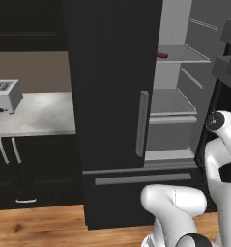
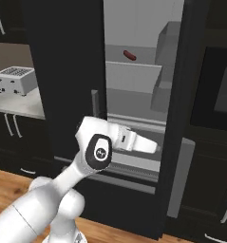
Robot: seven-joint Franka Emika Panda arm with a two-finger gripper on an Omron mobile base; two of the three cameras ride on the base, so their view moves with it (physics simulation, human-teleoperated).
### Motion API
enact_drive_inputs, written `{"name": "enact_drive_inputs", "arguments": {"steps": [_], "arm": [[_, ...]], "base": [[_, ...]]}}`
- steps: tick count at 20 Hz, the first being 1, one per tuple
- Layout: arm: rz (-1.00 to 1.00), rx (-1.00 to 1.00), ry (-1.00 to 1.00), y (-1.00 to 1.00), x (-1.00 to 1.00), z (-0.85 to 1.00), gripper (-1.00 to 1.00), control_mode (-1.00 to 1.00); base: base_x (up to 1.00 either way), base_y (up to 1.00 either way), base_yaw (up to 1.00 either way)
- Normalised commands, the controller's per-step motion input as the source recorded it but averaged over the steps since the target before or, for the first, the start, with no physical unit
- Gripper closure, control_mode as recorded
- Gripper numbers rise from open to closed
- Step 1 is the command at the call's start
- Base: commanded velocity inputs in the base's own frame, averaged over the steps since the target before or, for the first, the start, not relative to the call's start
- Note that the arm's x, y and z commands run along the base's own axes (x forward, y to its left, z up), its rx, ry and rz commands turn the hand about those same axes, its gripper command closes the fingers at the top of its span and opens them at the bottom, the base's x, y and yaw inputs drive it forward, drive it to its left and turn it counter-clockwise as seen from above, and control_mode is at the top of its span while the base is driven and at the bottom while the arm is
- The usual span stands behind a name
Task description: Move the hot dog bun to the plate on the dining table and place the condiment next to that plate. Then navigate to the fridge and take the sausage and place it on the plate as well.
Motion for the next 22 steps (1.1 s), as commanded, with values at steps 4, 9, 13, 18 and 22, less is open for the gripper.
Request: {"name": "enact_drive_inputs", "arguments": {"steps": [4, 9, 13, 18, 22], "arm": [[0.25, 0.09, 0.01, 1.0, -0.36, 0.65, -1.0, -1.0], [0.34, 0.25, 0.13, 1.0, -0.05, 0.6, -1.0, -1.0], [0.38, 0.38, 0.23, 0.99, 0.0, 0.49, -1.0, -1.0], [0.32, 0.33, 0.16, 1.0, 0.0, 0.08, -1.0, -1.0], [0.23, 0.3, 0.11, 0.97, 0.01, -0.01, -1.0, -1.0]], "base": [[0.0, 0.0, 0.0], [0.0, 0.0, 0.0], [0.0, 0.0, 0.0], [0.0, 0.0, 0.0], [0.0, 0.0, 0.0]]}}
